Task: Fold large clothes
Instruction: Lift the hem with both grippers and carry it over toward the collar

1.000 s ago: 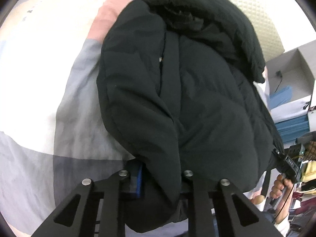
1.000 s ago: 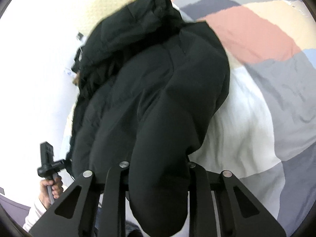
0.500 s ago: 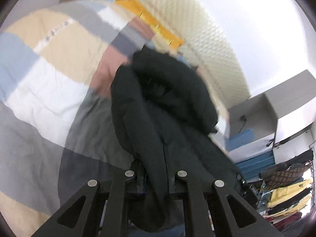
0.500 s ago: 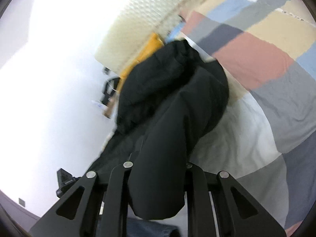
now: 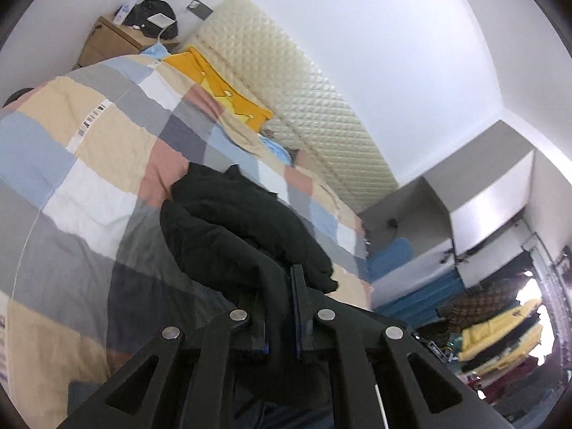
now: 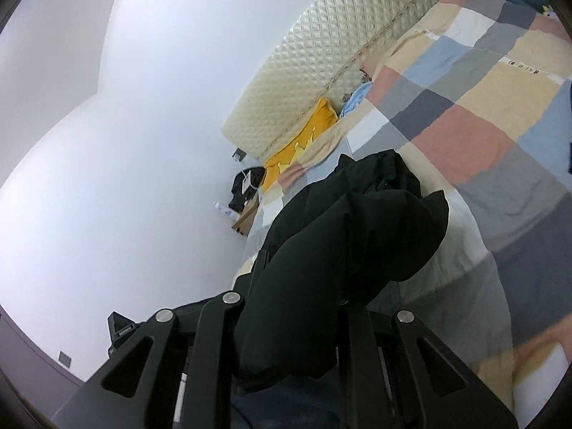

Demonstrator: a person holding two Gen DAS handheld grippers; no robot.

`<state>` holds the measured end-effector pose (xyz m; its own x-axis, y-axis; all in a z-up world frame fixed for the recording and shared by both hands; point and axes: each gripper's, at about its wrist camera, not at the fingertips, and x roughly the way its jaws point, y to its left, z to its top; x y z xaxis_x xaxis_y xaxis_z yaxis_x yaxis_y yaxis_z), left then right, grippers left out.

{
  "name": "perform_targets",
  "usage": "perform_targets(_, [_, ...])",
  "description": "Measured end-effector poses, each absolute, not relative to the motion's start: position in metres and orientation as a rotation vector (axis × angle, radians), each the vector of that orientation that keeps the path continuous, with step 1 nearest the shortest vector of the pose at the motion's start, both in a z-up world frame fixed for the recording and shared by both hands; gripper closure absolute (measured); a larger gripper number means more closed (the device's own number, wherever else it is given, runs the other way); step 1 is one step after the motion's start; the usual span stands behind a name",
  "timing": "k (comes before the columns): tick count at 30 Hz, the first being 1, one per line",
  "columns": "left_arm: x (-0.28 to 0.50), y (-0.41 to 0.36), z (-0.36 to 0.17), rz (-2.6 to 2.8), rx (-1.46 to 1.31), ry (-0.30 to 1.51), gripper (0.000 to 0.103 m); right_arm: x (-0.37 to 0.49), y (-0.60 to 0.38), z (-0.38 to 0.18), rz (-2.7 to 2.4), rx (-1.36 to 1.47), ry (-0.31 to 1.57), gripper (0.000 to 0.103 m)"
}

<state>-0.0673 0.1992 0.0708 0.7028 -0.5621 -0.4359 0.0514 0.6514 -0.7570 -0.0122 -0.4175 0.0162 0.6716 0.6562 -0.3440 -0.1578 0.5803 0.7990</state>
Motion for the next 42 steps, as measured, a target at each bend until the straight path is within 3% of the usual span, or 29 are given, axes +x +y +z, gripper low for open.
perform_targets(12, [-0.135,0.208,0.113,-0.537,-0.785,0.72,0.095,-0.078,-0.43,0.078,0.582,0.71,0.713,0.085])
perform_targets(29, [0.03,0.184,0.116,-0.249,-0.644,0.887,0.095,0.03,-0.41,0.095,0.319,0.532,0.903,0.083])
perform_targets(42, [0.108,0.137,0.12,-0.102,-0.433,0.939,0.094,0.126,-0.414,0.068,0.159,0.4,1.028,0.083])
